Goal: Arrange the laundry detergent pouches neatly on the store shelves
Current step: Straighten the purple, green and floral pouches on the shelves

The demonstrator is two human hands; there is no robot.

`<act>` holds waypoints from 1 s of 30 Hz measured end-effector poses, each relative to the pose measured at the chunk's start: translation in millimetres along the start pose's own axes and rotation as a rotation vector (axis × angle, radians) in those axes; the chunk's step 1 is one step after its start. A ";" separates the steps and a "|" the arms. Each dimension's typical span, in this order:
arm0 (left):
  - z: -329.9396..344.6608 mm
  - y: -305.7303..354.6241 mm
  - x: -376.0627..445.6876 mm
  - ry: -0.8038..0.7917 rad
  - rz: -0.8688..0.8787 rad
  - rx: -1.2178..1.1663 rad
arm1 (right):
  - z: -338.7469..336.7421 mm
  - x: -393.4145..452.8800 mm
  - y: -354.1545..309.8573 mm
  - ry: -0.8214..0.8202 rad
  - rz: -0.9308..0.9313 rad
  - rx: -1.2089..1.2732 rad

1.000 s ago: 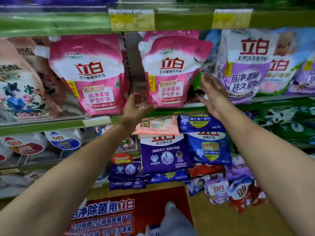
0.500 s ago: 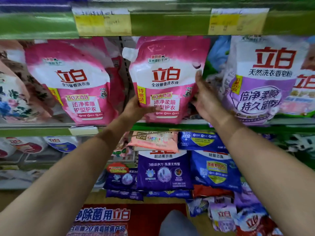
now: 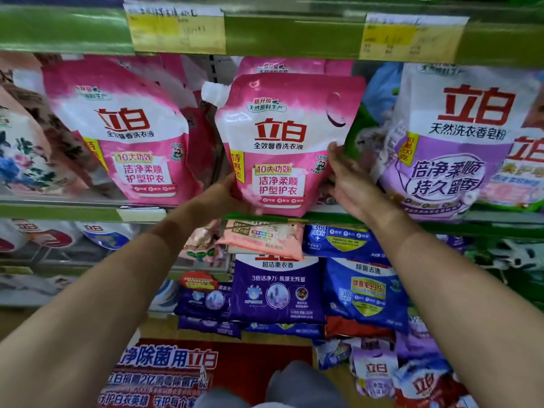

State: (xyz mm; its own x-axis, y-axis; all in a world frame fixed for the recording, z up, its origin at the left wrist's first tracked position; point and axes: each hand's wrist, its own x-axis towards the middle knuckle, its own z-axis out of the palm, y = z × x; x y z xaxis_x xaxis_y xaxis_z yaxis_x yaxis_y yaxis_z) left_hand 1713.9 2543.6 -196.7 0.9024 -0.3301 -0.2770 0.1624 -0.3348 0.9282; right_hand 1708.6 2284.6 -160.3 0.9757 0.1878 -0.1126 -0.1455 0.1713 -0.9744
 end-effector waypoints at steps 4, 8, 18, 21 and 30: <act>7.3 4.0 0.5 0.120 0.031 0.107 | 1.8 -1.3 12.0 0.017 0.053 -0.037; 12.5 3.9 1.3 0.216 0.033 0.110 | 3.1 0.8 12.5 0.093 0.041 -0.091; 3.5 -4.4 0.5 0.096 0.013 0.214 | -8.1 2.7 27.6 -0.129 0.130 -0.253; 3.4 -6.7 0.6 0.111 0.030 0.127 | -9.8 5.9 38.2 -0.093 0.101 -0.343; -0.5 1.7 -0.9 0.093 0.033 0.117 | -11.0 4.1 28.4 -0.130 0.117 -0.262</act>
State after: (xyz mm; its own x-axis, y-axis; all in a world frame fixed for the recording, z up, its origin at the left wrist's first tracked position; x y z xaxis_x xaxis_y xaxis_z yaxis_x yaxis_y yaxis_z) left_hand 1713.6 2543.8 -194.8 0.9405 -0.2610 -0.2175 0.0893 -0.4277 0.8995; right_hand 1710.3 2279.6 -190.5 0.9231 0.3169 -0.2180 -0.1923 -0.1107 -0.9751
